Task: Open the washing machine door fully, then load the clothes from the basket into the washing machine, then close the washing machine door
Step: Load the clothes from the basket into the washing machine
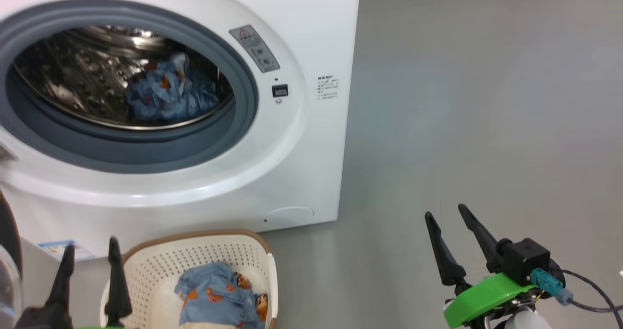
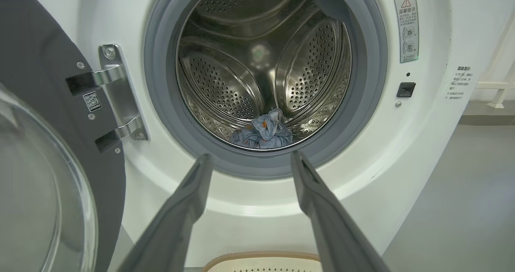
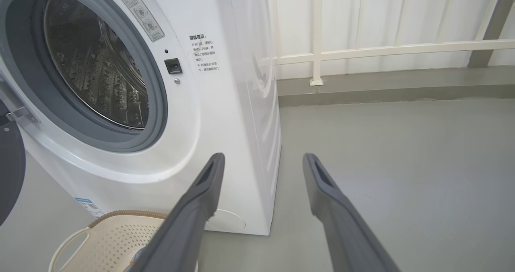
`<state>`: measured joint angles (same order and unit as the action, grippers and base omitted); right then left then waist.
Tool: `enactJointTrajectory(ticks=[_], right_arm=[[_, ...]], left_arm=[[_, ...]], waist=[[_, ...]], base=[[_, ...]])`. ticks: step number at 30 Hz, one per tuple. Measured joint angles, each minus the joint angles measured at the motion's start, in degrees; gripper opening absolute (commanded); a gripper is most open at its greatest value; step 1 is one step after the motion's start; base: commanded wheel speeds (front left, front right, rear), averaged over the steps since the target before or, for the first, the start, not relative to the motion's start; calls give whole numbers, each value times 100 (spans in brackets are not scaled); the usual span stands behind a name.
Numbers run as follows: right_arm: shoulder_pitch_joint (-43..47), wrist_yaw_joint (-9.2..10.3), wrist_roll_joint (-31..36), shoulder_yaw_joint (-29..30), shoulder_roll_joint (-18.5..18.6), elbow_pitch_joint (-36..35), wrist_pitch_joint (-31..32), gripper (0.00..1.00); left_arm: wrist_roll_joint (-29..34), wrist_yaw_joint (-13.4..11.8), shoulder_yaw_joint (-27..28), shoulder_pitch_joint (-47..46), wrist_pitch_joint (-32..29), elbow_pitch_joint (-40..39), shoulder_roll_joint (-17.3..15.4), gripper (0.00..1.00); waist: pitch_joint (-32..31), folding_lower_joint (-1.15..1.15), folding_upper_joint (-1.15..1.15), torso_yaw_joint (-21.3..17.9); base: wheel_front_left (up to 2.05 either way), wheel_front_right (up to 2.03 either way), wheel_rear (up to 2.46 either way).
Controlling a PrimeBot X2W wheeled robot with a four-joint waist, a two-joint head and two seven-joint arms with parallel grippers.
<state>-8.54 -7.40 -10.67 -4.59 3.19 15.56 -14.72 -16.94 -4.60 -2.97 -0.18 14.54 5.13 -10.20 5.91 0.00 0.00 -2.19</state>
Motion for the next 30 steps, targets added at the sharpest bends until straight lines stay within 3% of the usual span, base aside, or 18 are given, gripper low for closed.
enactJointTrajectory(ticks=[17,30], right_arm=[[261,0,52,42,-4,-68,0,100],[378,0,52,134,-7,-99,0,100]], left_arm=[[531,78,434,1051,0,-334,446,100],[679,194,487,1174,0,-348,653,100]], waist=[[-495,0,0,-34],[-535,0,0,29]], base=[[0,0,0],[0,0,0]])
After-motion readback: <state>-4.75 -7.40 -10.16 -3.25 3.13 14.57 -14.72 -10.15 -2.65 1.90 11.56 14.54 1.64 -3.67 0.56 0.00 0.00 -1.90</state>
